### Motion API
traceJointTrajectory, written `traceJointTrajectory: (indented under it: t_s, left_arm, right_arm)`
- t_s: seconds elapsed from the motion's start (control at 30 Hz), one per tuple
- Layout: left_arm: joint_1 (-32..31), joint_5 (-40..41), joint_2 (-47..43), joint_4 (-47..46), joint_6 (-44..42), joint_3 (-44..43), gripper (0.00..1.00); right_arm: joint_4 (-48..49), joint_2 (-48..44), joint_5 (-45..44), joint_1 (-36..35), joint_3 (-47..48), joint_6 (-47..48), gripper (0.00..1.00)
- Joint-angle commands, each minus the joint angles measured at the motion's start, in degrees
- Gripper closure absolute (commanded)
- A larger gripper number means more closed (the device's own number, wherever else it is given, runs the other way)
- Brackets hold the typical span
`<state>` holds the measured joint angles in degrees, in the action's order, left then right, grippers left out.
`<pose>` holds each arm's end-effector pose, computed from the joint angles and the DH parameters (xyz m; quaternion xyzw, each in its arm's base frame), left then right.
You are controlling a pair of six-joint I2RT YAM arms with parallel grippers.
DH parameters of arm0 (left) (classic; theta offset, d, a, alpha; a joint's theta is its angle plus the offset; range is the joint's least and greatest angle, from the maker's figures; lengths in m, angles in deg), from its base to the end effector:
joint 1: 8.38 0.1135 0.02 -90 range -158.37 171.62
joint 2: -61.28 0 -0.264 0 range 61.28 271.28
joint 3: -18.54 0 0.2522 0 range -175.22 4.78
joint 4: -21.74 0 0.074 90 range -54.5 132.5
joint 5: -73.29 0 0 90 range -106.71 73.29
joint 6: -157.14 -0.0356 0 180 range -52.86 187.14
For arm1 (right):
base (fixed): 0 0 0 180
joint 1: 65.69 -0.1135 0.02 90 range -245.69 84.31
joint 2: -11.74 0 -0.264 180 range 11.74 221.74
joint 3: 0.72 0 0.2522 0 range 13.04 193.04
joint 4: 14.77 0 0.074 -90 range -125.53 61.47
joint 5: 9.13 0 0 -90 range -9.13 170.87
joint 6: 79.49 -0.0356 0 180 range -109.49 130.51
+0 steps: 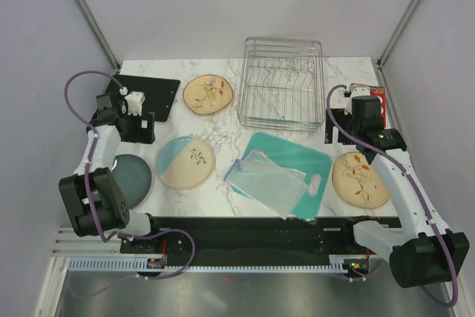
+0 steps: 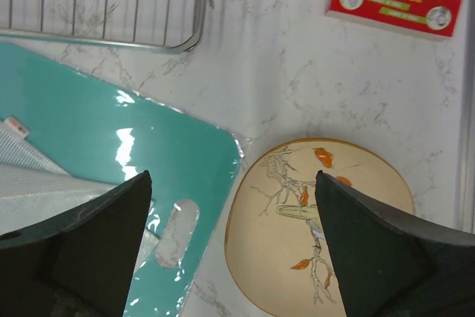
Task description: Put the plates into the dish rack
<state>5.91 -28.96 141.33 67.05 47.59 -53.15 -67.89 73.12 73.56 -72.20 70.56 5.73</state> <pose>0.2813 0.0639 0.2492 0.0766 0.9422 -0.0068 0.3261 0.2207 0.0206 0.3137 0.0115 0.9162 -0.0193 0.4000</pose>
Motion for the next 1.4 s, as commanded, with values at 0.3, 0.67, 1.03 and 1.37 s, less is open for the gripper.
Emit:
traceJointTrajectory:
  t_s: [0.3, 0.67, 1.03, 1.37]
  left_arm:
    - [0.75, -12.45, 17.66, 8.60, -11.64, -10.00, 0.18]
    - [0.92, -9.89, 20.84, 14.76, -20.79, -7.28, 0.33]
    - [0.83, -11.74, 22.60, 17.84, -22.37, -7.28, 0.44]
    - [0.83, -14.46, 22.08, 21.01, -22.90, -7.20, 0.57]
  right_arm:
    - [20.35, -0.40, 36.76, -8.33, -7.50, -1.02, 0.02]
    - [42.77, 15.06, 39.74, -24.43, -9.18, -11.30, 0.02]
    - [58.77, 41.33, 36.41, -34.09, 3.30, -22.38, 0.02]
    - [57.11, 52.87, 34.56, -39.11, 9.36, -28.27, 0.02]
